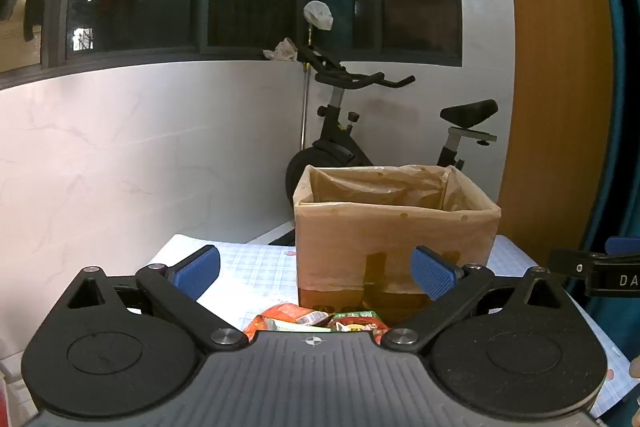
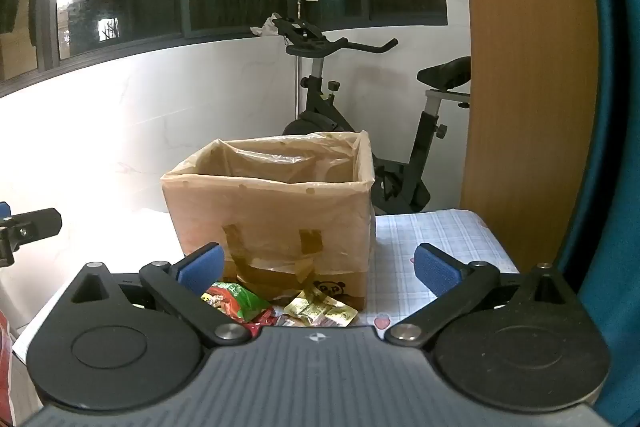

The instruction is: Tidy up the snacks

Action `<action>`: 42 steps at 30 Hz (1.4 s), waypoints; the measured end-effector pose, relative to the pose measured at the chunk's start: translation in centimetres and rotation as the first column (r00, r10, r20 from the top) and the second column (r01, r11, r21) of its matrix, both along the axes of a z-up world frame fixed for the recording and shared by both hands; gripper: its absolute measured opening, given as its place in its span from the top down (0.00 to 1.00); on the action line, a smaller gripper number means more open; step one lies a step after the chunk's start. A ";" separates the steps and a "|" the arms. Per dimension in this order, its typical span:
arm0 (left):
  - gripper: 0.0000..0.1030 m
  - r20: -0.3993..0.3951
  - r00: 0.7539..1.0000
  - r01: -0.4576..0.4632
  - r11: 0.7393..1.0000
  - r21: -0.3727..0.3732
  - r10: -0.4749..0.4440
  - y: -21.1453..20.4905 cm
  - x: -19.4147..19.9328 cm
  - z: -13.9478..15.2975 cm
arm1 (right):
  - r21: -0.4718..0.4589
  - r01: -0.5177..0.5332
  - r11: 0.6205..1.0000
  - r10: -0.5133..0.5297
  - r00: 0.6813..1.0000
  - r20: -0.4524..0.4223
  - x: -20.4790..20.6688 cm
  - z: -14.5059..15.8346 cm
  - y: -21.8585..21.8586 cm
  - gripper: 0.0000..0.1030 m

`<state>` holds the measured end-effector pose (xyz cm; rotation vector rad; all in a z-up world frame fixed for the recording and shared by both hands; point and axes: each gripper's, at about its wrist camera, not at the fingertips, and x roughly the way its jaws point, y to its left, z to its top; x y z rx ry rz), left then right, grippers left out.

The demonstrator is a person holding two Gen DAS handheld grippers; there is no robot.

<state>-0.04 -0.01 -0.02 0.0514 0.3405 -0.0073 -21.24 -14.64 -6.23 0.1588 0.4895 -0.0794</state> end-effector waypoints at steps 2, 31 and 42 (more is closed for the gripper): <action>0.01 -0.003 1.000 0.001 1.000 -0.006 -0.001 0.0 0.0 0.0 | 0.001 -0.001 1.000 0.001 1.000 -0.001 0.0 0.0 0.0 0.00; 0.01 -0.012 1.000 -0.029 0.999 -0.021 0.029 0.4 0.1 0.1 | -0.003 0.000 1.000 0.000 1.000 0.009 -0.1 -0.1 0.0 0.00; 0.01 -0.011 1.000 -0.029 0.999 -0.020 0.029 0.4 0.1 0.1 | -0.007 -0.002 1.000 0.002 1.000 0.012 -0.1 -0.1 0.2 0.00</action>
